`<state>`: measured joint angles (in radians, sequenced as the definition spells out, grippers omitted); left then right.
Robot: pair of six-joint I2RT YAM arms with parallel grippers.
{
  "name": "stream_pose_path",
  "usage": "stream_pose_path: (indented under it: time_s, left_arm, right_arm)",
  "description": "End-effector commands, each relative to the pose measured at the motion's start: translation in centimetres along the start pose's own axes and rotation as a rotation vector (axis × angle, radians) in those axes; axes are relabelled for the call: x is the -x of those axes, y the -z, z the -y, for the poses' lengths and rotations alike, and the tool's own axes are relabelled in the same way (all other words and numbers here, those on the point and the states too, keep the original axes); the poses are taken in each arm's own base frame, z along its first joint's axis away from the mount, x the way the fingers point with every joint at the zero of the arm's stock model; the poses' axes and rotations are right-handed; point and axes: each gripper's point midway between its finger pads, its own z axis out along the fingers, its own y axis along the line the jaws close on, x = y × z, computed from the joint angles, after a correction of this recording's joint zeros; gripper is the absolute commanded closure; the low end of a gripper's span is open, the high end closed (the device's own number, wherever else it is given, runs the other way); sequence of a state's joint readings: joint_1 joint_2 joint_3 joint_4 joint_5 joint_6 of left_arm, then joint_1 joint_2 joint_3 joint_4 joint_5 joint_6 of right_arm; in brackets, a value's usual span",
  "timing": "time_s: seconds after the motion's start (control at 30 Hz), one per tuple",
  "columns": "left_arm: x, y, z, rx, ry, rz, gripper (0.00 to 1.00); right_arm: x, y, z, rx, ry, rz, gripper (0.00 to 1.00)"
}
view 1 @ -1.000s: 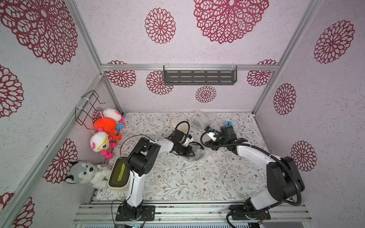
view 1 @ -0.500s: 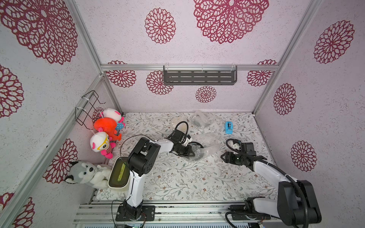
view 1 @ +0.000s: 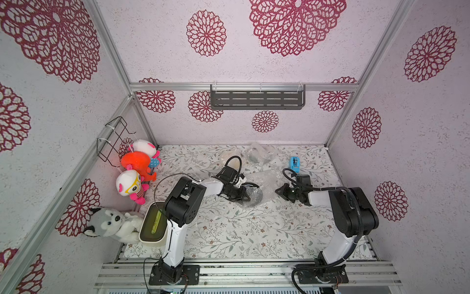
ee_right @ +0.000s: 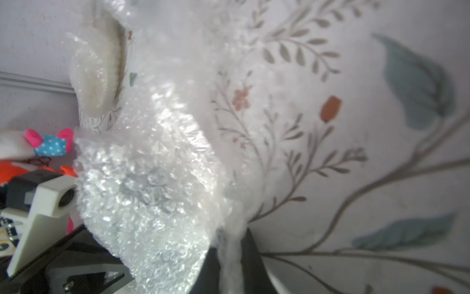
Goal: Wrap dinner plates in bubble wrap
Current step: Wrap the plate in the bubble wrap.
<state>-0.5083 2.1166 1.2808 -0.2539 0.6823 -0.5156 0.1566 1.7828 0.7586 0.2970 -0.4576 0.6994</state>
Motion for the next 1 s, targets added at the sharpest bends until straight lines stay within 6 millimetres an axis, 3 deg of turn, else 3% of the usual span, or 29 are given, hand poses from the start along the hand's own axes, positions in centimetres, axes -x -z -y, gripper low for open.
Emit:
stream_pose_path:
  time_s: [0.0,0.17,0.4,0.5,0.57,0.63,0.8,0.83,0.97]
  left_arm:
    - [-0.8,0.1,-3.8,0.121,0.118,-0.020,0.93]
    - [-0.8,0.4,-4.9,0.155,0.194,-0.012,0.95]
    - [-0.6,0.5,-5.0,0.153,0.202,-0.007,0.95]
    - [-0.5,0.5,-4.7,0.146,0.187,-0.014,0.92]
    - [-0.5,0.6,-4.5,0.140,0.178,-0.017,0.91]
    - [-0.4,0.8,-4.3,0.132,0.171,-0.014,0.88]
    - [0.6,1.7,-3.9,0.107,0.179,0.018,0.85]
    - [0.9,2.0,-3.5,0.088,0.180,0.027,0.84]
    - [2.0,3.9,-0.9,0.012,0.160,0.081,0.72]
  right_arm:
    - [2.4,1.4,-1.7,0.035,0.003,0.086,1.00]
    - [2.2,4.1,-7.9,0.100,0.266,0.129,1.00]
    - [-4.4,3.5,-17.5,0.284,0.630,0.030,1.00]
    - [-7.1,1.7,-19.4,0.344,0.701,-0.059,1.00]
    - [-8.2,0.0,-19.1,0.345,0.671,-0.124,1.00]
    - [-9.1,-1.8,-17.3,0.315,0.612,-0.164,1.00]
    - [-10.9,-5.3,-10.2,0.098,0.456,-0.240,1.00]
    - [-11.4,-5.7,-8.9,0.058,0.424,-0.267,1.00]
    - [-11.8,-6.0,-7.4,0.006,0.374,-0.276,1.00]
